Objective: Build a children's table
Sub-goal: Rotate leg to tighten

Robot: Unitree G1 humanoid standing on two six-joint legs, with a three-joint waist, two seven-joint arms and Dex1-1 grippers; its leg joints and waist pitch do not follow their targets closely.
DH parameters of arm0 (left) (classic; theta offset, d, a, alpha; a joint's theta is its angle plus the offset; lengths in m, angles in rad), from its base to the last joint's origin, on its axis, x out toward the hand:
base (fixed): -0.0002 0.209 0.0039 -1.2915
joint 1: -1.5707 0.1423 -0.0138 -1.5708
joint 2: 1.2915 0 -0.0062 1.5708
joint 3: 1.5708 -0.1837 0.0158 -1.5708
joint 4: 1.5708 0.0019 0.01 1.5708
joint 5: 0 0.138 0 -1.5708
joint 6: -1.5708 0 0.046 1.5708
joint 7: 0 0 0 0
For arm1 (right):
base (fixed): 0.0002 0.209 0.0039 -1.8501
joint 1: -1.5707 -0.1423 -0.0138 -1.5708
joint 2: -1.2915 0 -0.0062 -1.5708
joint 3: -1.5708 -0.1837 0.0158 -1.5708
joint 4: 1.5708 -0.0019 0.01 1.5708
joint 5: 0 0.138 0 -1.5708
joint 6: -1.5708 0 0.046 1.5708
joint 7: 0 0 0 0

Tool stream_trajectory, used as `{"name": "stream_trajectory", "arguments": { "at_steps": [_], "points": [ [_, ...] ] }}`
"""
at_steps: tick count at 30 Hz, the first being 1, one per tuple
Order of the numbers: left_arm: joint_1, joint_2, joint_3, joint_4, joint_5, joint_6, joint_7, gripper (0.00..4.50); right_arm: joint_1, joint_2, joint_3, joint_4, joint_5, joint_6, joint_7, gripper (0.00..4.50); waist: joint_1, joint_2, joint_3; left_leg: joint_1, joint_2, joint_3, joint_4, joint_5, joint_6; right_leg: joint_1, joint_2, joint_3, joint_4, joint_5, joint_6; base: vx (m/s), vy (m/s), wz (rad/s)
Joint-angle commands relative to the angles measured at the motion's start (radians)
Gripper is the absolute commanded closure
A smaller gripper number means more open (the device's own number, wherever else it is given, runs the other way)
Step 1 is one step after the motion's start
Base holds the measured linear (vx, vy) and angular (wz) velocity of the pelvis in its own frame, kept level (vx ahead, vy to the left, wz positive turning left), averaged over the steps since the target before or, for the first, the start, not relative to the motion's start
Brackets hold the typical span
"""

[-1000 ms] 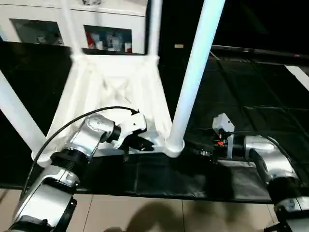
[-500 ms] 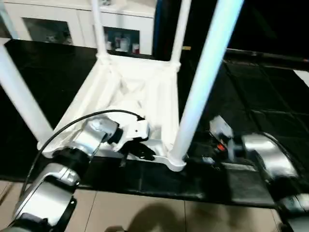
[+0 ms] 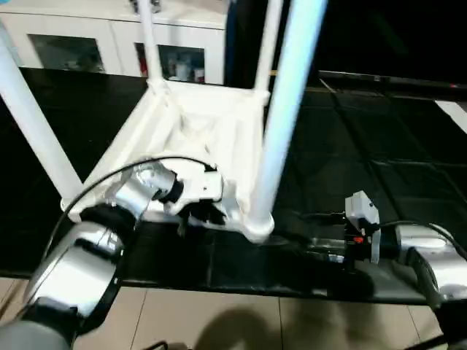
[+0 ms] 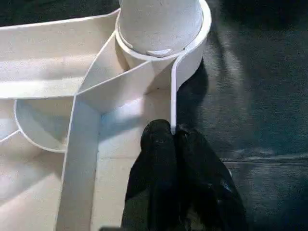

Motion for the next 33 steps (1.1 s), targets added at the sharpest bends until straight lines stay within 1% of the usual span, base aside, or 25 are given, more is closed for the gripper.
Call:
{"name": "stream_trajectory", "arguments": {
  "at_steps": [1, 2, 4, 5, 7, 8, 9, 10, 12, 14, 15, 16, 17, 18, 19, 20, 21, 22, 25, 26, 27, 28, 30, 31, 33],
  "points": [
    [-0.043, 0.005, 0.019, 0.003, 0.009, -0.021, 0.045, 4.50, 0.007, 0.003, -0.001, -0.038, 0.009, 0.018, -0.016, 0.02, 0.004, 0.001, -0.067, 0.008, 0.056, -0.034, -0.065, -0.196, 0.055, 0.050, -0.111, 0.060, -0.089, -0.393, -0.073, 0.000, 0.000, 0.00],
    [-0.049, 0.008, 0.028, 0.014, 0.008, -0.033, 0.055, 4.50, 0.012, 0.024, 0.012, -0.062, 0.012, 0.035, -0.028, 0.02, 0.002, -0.006, -0.068, 0.008, 0.057, -0.033, -0.064, -0.189, 0.060, 0.048, -0.111, 0.061, -0.085, -0.369, -0.081, 0.000, 0.000, 0.00],
    [-0.049, 0.009, 0.033, 0.017, 0.006, -0.043, 0.055, 4.50, 0.012, 0.032, 0.015, -0.067, 0.016, 0.044, -0.035, 0.02, 0.002, -0.003, -0.071, 0.007, 0.060, -0.033, -0.063, -0.168, 0.066, 0.048, -0.114, 0.064, -0.076, -0.317, -0.102, 0.000, 0.000, 0.00],
    [-0.047, 0.011, 0.038, 0.012, -0.001, -0.041, 0.047, 4.50, 0.011, 0.037, 0.014, -0.066, 0.017, 0.043, -0.041, 0.02, 0.002, -0.007, -0.076, 0.004, 0.063, -0.032, -0.060, -0.127, 0.074, 0.051, -0.113, 0.067, -0.061, -0.223, -0.132, 0.000, 0.000, 0.00],
    [-0.039, 0.016, 0.066, -0.006, -0.042, -0.027, -0.008, 4.50, 0.008, 0.073, -0.006, -0.062, 0.027, -0.003, -0.079, 0.02, 0.005, -0.005, -0.079, 0.001, 0.063, -0.029, -0.057, -0.089, 0.084, 0.050, -0.116, 0.069, -0.048, -0.140, -0.158, 0.000, 0.000, 0.00],
    [-0.033, 0.020, 0.075, -0.018, -0.057, -0.025, -0.029, 4.50, 0.010, 0.080, -0.010, -0.070, 0.036, 0.008, -0.088, 0.02, 0.006, -0.011, -0.085, -0.005, 0.062, -0.030, -0.053, -0.053, 0.092, 0.055, -0.117, 0.069, -0.035, -0.083, -0.168, 0.000, 0.000, 0.00],
    [-0.031, 0.022, 0.080, -0.020, -0.065, -0.030, -0.042, 4.23, 0.015, 0.083, -0.011, -0.082, 0.046, 0.025, -0.096, 0.01, 0.008, -0.008, -0.088, -0.008, 0.063, -0.030, -0.047, -0.011, 0.111, 0.050, -0.114, 0.070, -0.023, -0.002, -0.184, 0.000, 0.000, 0.00],
    [-0.020, 0.029, 0.097, -0.046, -0.090, -0.024, -0.064, 4.07, 0.026, 0.092, -0.018, -0.103, 0.058, 0.033, -0.113, 0.00, 0.008, -0.012, -0.088, -0.009, 0.065, -0.029, -0.045, 0.002, 0.122, 0.047, -0.113, 0.070, -0.019, 0.028, -0.190, 0.000, 0.000, 0.00],
    [0.010, 0.045, 0.136, -0.122, -0.157, 0.014, -0.104, 3.96, 0.053, 0.106, -0.027, -0.154, 0.063, 0.042, -0.160, 0.00, 0.015, -0.009, -0.084, -0.012, 0.066, -0.027, -0.041, 0.006, 0.136, 0.041, -0.118, 0.073, -0.013, 0.066, -0.202, 0.000, 0.000, 0.00],
    [0.066, 0.066, 0.182, -0.251, -0.238, 0.090, -0.122, 3.93, 0.086, 0.126, -0.042, -0.214, 0.068, 0.051, -0.205, 0.00, 0.019, -0.009, -0.076, -0.008, 0.072, -0.026, -0.049, -0.060, 0.096, 0.039, -0.124, 0.074, -0.016, -0.017, -0.207, 0.000, 0.000, 0.00],
    [0.097, 0.072, 0.204, -0.315, -0.275, 0.139, -0.118, 3.85, 0.097, 0.134, -0.046, -0.235, 0.074, 0.055, -0.216, 0.00, 0.015, -0.012, -0.068, -0.010, 0.062, -0.021, -0.051, -0.107, 0.083, 0.036, -0.117, 0.072, -0.036, -0.117, -0.180, 0.000, 0.000, 0.00],
    [0.131, 0.074, 0.231, -0.384, -0.310, 0.184, -0.097, 3.68, 0.109, 0.142, -0.052, -0.258, 0.082, 0.061, -0.228, 0.00, 0.016, -0.011, -0.068, -0.007, 0.070, -0.025, -0.054, -0.127, 0.058, 0.042, -0.126, 0.075, -0.031, -0.156, -0.177, 0.000, 0.000, 0.00],
    [0.170, 0.075, 0.258, -0.457, -0.346, 0.229, -0.071, 3.59, 0.121, 0.151, -0.059, -0.280, 0.090, 0.071, -0.243, 0.00, 0.014, -0.011, -0.061, -0.008, 0.069, -0.025, -0.057, -0.146, 0.052, 0.038, -0.126, 0.076, -0.042, -0.210, -0.166, 0.000, 0.000, 0.00],
    [0.225, 0.073, 0.287, -0.549, -0.388, 0.289, -0.037, 3.59, 0.135, 0.160, -0.065, -0.302, 0.081, 0.064, -0.269, 0.00, 0.009, -0.008, -0.052, 0.000, 0.062, -0.024, -0.059, -0.192, 0.037, 0.030, -0.121, 0.074, -0.062, -0.334, -0.134, 0.000, 0.000, 0.00],
    [0.276, 0.068, 0.312, -0.624, -0.412, 0.329, 0.011, 3.55, 0.148, 0.166, -0.068, -0.324, 0.078, 0.066, -0.286, 0.00, 0.007, -0.006, -0.054, 0.001, 0.068, -0.029, -0.061, -0.210, 0.020, 0.034, -0.126, 0.076, -0.060, -0.371, -0.124, 0.000, 0.000, 0.00],
    [0.336, 0.051, 0.344, -0.703, -0.428, 0.369, 0.074, 3.55, 0.163, 0.176, -0.073, -0.351, 0.080, 0.080, -0.315, 0.00, -0.005, -0.009, -0.045, 0.007, 0.066, -0.030, -0.067, -0.249, 0.009, 0.026, -0.120, 0.075, -0.077, -0.454, -0.103, 0.000, 0.000, 0.00],
    [0.412, 0.021, 0.382, -0.798, -0.444, 0.412, 0.157, 3.41, 0.180, 0.187, -0.081, -0.381, 0.086, 0.106, -0.352, 0.00, -0.009, -0.017, -0.044, 0.012, 0.064, -0.029, -0.066, -0.267, 0.004, 0.025, -0.116, 0.072, -0.082, -0.500, -0.087, 0.000, 0.000, 0.00],
    [0.441, 0.006, 0.394, -0.833, -0.450, 0.427, 0.189, 3.41, 0.185, 0.192, -0.084, -0.388, 0.087, 0.111, -0.364, 0.00, -0.011, -0.016, -0.044, 0.014, 0.055, -0.030, -0.064, -0.274, 0.008, 0.026, -0.117, 0.069, -0.096, -0.572, -0.051, 0.000, 0.000, 0.00],
    [0.557, -0.068, 0.447, -0.957, -0.440, 0.468, 0.341, 3.18, 0.208, 0.206, -0.080, -0.410, 0.086, 0.112, -0.395, 0.00, -0.020, -0.016, -0.044, 0.021, 0.057, -0.034, -0.064, -0.294, 0.003, 0.023, -0.112, 0.062, -0.108, -0.609, -0.010, 0.000, 0.000, 0.00],
    [0.616, -0.110, 0.475, -1.010, -0.417, 0.472, 0.416, 3.12, 0.217, 0.220, -0.080, -0.412, 0.082, 0.102, -0.416, 0.00, -0.029, -0.020, -0.037, 0.013, 0.061, -0.041, -0.068, -0.305, 0.003, 0.030, -0.117, 0.054, -0.114, -0.603, -0.014, 0.000, 0.000, 0.00],
    [0.687, -0.147, 0.499, -1.075, -0.397, 0.480, 0.483, 2.90, 0.228, 0.237, -0.079, -0.418, 0.071, 0.110, -0.454, 0.00, -0.036, -0.029, -0.035, 0.018, 0.059, -0.037, -0.070, -0.321, 0.007, 0.026, -0.111, 0.051, -0.123, -0.630, -0.002, 0.000, 0.000, 0.00],
    [0.732, -0.167, 0.512, -1.114, -0.386, 0.485, 0.520, 2.90, 0.237, 0.248, -0.078, -0.422, 0.063, 0.116, -0.480, 0.00, -0.040, -0.025, -0.036, 0.025, 0.059, -0.041, -0.070, -0.339, 0.005, 0.024, -0.115, 0.050, -0.128, -0.643, 0.003, 0.000, 0.000, 0.00],
    [0.828, -0.208, 0.549, -1.208, -0.381, 0.491, 0.598, 2.71, 0.253, 0.264, -0.061, -0.437, 0.064, 0.108, -0.491, 0.00, -0.053, -0.028, -0.037, 0.015, 0.059, -0.047, -0.075, -0.345, 0.007, 0.032, -0.112, 0.047, -0.128, -0.632, 0.016, 0.000, 0.000, 0.00],
    [0.885, -0.218, 0.564, -1.261, -0.389, 0.487, 0.625, 2.59, 0.261, 0.266, -0.045, -0.444, 0.066, 0.099, -0.479, 0.00, -0.056, -0.046, -0.040, 0.006, 0.061, -0.049, -0.077, -0.336, 0.012, 0.038, -0.114, 0.049, -0.122, -0.605, 0.023, 0.000, 0.000, 0.00],
    [0.980, -0.185, 0.564, -1.353, -0.434, 0.515, 0.607, 2.36, 0.263, 0.259, -0.018, -0.451, 0.083, 0.102, -0.436, 0.00, -0.063, -0.039, -0.037, 0.005, 0.067, -0.054, -0.082, -0.357, 0.008, 0.035, -0.116, 0.053, -0.120, -0.590, 0.013, 0.000, 0.000, 0.00]
  ]
}}
